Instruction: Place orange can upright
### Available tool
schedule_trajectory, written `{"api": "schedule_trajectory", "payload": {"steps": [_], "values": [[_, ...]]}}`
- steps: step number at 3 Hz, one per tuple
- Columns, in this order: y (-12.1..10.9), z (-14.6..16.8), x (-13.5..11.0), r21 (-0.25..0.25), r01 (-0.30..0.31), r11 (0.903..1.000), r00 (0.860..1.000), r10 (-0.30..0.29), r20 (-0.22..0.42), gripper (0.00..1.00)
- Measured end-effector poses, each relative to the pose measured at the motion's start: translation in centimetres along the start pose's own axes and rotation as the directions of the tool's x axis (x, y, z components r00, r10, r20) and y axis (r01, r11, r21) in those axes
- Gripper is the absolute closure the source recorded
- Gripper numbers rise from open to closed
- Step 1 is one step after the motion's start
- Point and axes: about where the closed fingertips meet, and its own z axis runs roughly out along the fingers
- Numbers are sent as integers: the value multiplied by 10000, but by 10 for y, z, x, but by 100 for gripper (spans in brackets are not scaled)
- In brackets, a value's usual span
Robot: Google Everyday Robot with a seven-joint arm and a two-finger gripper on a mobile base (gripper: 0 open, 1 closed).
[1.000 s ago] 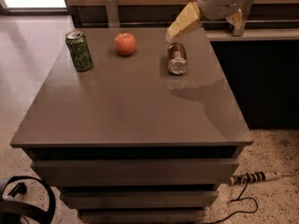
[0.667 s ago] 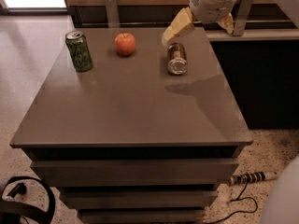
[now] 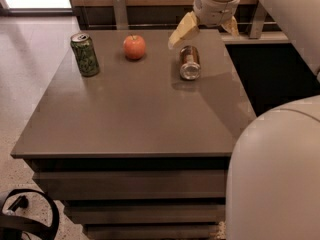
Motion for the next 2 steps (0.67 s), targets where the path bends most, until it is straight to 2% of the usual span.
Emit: {"api": "schedule_trajectory", "payload": {"steps": [2], "values": [[7, 30, -16, -27, -10, 10000, 9991, 9, -426, 0]]}}
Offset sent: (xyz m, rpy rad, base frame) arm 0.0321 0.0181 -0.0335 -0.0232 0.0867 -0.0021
